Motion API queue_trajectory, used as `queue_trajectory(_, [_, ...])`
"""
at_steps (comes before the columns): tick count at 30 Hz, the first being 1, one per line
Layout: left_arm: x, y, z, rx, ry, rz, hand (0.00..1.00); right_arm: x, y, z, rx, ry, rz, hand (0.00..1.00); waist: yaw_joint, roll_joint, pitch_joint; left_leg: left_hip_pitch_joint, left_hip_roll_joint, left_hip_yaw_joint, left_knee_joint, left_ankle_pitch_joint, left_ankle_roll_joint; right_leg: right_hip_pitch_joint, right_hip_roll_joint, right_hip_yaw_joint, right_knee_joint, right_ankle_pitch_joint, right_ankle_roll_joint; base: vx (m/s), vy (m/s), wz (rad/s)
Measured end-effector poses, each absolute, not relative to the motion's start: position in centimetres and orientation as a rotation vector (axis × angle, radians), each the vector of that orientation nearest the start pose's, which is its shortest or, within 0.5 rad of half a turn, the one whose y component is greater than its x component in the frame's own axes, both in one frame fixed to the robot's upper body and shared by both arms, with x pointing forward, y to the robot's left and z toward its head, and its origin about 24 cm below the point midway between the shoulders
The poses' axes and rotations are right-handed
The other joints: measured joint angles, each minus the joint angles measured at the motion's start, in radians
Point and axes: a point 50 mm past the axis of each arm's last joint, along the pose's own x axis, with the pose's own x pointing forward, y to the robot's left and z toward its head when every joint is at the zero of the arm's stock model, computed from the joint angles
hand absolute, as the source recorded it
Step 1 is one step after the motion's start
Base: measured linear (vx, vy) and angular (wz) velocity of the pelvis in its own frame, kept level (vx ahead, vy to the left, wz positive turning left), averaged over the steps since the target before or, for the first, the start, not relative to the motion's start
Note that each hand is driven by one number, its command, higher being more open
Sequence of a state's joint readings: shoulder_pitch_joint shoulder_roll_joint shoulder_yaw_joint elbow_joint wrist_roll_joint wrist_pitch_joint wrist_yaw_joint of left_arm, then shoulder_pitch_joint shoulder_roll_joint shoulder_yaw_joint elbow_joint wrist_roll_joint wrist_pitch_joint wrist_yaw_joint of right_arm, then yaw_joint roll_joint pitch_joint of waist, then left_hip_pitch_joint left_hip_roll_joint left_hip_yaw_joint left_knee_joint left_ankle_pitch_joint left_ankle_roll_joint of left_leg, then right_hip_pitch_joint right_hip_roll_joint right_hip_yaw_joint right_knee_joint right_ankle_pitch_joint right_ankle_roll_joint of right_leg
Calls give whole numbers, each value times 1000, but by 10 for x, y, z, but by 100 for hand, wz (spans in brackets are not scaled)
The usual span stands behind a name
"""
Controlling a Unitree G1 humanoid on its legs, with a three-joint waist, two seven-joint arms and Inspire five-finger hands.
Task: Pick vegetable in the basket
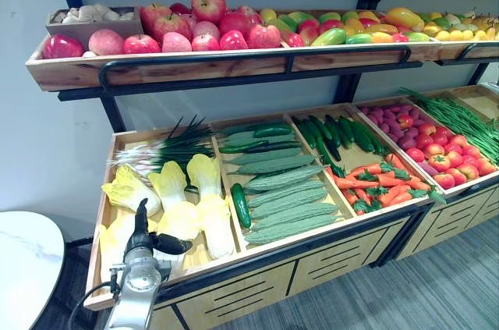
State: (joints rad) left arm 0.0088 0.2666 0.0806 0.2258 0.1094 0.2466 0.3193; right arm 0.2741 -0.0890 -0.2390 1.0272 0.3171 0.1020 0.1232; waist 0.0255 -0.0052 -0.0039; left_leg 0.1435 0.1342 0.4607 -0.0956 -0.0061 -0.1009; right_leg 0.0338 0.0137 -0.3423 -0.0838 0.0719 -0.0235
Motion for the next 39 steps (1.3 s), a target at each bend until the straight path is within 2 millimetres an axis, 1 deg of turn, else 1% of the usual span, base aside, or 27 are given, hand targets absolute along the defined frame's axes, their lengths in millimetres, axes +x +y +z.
queue_trajectory(2, [234, 255, -15, 427, 432, 453, 100, 16, -207, -169, 409, 1262, -401, 0, 1, -8, 7, -23, 0, 6, 0, 2, 0, -28, 0, 8, 5, 4, -1, -39, -6, -10])
queue_trajectory(3, [236, 256, -17, 430, 441, 455, 100, 22, -207, -169, 409, 1250, -390, 0, 2, -15, 19, -33, 1, 13, 0, 3, -1, -44, 0, 14, 12, 5, -1, -48, -4, -17])
queue_trajectory(4, [239, 257, -18, 436, 448, 452, 100, 28, -207, -169, 412, 1237, -386, 0, 5, -12, 31, -50, 1, 18, 0, 7, -1, -68, 1, 22, 21, 7, -4, -57, -12, -16])
queue_trajectory(5, [241, 256, -18, 443, 449, 444, 100, 34, -207, -168, 415, 1219, -381, 0, 6, -19, 37, -57, 1, 19, 0, 10, 0, -78, 1, 24, 26, 8, -4, -67, -23, -13])
queue_trajectory(6, [252, 253, -14, 466, 416, 420, 100, 49, -206, -166, 414, 1179, -354, 0, 7, -23, 75, -86, 2, 21, 1, 19, -1, -114, 1, 36, 39, 13, -8, -55, -23, -7])
queue_trajectory(7, [255, 252, -11, 473, 398, 422, 100, 54, -207, -165, 412, 1168, -352, 0, 10, -23, 84, -94, 3, 22, 1, 22, -1, -127, 1, 43, 44, 15, -8, -56, -24, -9])
queue_trajectory(9, [268, 253, 0, 472, 344, 433, 100, 70, -211, -162, 412, 1127, -345, 0, 22, -15, 119, -118, 9, 24, 6, 32, -1, -161, 6, 74, 66, 16, -8, -51, -26, -6])
queue_trajectory(10, [270, 254, 2, 476, 337, 436, 100, 75, -211, -161, 413, 1116, -339, 0, 23, -14, 130, -121, 10, 24, 6, 35, -2, -165, 7, 77, 68, 17, -7, -45, -28, -2])
queue_trajectory(13, [283, 260, 13, 506, 282, 470, 100, 100, -207, -155, 373, 1063, -272, 0, 25, -17, 174, -156, 20, 25, 6, 53, -2, -206, 18, 100, 75, 31, -9, -107, -59, -4])
queue_trajectory(15, [291, 263, 21, 518, 258, 484, 100, 110, -207, -152, 354, 1034, -248, 0, 26, -19, 199, -170, 25, 25, 7, 57, -2, -219, 23, 111, 73, 37, -8, -137, -62, -2])
queue_trajectory(16, [297, 266, 25, 521, 253, 488, 0, 114, -208, -151, 349, 1022, -244, 0, 26, -23, 206, -190, 29, 26, 19, 57, -2, -231, 24, 118, 69, 34, -5, -129, -60, -2])
queue_trajectory(18, [303, 270, 31, 529, 250, 487, 0, 119, -210, -149, 337, 1008, -236, 0, 25, -25, 223, -200, 33, 47, 25, 58, -1, -237, 27, 127, 56, 35, -5, -115, -56, 0])
queue_trajectory(20, [309, 272, 36, 554, 250, 488, 0, 121, -213, -148, 327, 1002, -236, 0, 21, -22, 236, -200, 34, 56, 13, 66, 0, -241, 31, 135, 43, 34, -6, -86, -30, 4])
queue_trajectory(21, [310, 277, 39, 578, 252, 498, 0, 122, -214, -147, 321, 1003, -237, 0, 18, -21, 240, -201, 34, 58, 7, 72, -7, -241, 35, 139, 29, 34, -6, -41, -2, 0])
queue_trajectory(22, [312, 282, 44, 593, 243, 511, 0, 123, -216, -147, 313, 1003, -238, 0, 19, -18, 242, -204, 34, 58, 4, 72, -7, -241, 37, 142, 21, 34, -5, -31, 7, -2])
queue_trajectory(26, [313, 284, 45, 597, 249, 523, 0, 120, -223, -146, 296, 1015, -250, 0, 13, -9, 238, -202, 29, 50, 4, 73, -6, -234, 34, 141, 15, 36, -3, 27, 43, 2])
queue_trajectory(28, [312, 280, 42, 590, 256, 514, 0, 119, -228, -146, 294, 1019, -264, 0, 8, 1, 233, -193, 19, 42, 4, 73, -6, -220, 26, 130, 13, 47, 13, 51, 87, 15])
queue_trajectory(29, [311, 275, 38, 594, 265, 498, 0, 117, -231, -146, 298, 1022, -280, 0, -1, 10, 229, -187, 14, 32, 4, 73, -6, -207, 19, 122, 12, 50, 17, 63, 110, 26])
queue_trajectory(31, [309, 272, 33, 590, 283, 473, 0, 114, -235, -147, 297, 1034, -293, 0, -6, 20, 222, -169, 6, 19, 4, 74, -1, -183, 12, 114, 11, 51, 17, 79, 132, 22])
queue_trajectory(33, [306, 270, 34, 548, 290, 449, 0, 108, -234, -149, 306, 1052, -302, 0, -10, 22, 215, -142, -2, 9, 4, 68, 13, -142, 0, 102, -2, 51, 16, 73, 123, 17])
queue_trajectory(35, [303, 268, 34, 522, 296, 426, 0, 102, -234, -151, 332, 1063, -327, 0, -12, 22, 206, -124, -11, 0, 7, 60, 15, -117, -9, 94, -9, 55, 12, 70, 123, 16])
queue_trajectory(36, [298, 266, 32, 518, 304, 405, 0, 96, -233, -152, 341, 1075, -339, 0, -11, 21, 188, -117, -17, -1, 8, 55, 17, -107, -14, 93, -12, 55, 12, 94, 157, 11])
queue_trajectory(37, [296, 266, 32, 514, 303, 397, 0, 94, -233, -153, 348, 1080, -345, 0, -11, 20, 182, -111, -20, -1, 8, 54, 19, -101, -17, 93, -12, 54, 12, 78, 132, 7])
queue_trajectory(39, [292, 264, 35, 503, 290, 379, 0, 85, -230, -156, 385, 1097, -382, 0, -11, 14, 165, -89, -29, 0, 8, 53, 19, -75, -27, 93, -12, 51, 17, 39, 102, 8])
